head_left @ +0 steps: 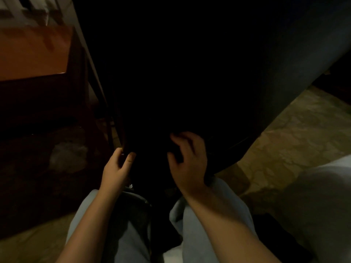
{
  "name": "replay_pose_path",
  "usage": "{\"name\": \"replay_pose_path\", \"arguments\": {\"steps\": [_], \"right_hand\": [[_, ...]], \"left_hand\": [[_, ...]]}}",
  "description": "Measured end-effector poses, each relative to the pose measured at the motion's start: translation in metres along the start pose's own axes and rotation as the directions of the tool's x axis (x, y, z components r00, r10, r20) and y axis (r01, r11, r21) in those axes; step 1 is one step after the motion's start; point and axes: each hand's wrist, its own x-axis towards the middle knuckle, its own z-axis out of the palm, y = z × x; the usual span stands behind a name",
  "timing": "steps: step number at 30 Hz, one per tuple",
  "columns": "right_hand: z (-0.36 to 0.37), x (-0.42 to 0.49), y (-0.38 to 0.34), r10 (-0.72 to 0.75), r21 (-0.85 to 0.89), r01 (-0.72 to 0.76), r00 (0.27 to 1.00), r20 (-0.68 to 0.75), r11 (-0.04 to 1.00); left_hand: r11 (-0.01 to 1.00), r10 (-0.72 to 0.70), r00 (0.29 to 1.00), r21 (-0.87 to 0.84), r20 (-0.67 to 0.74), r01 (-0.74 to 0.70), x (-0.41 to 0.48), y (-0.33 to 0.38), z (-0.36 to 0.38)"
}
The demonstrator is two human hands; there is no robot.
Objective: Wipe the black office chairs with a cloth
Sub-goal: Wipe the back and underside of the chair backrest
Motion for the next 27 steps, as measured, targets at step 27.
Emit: {"name": "replay_pose_path", "arguments": {"steps": [27], "right_hand": [[0.019,-0.006,-0.030,-0.011,0.038,0.007,0.994,0.105,0.999]], "left_hand": [[0.996,0.021,0.999,-0.084,-0.034,-0.024,-0.004,-0.006,-0.001]]}}
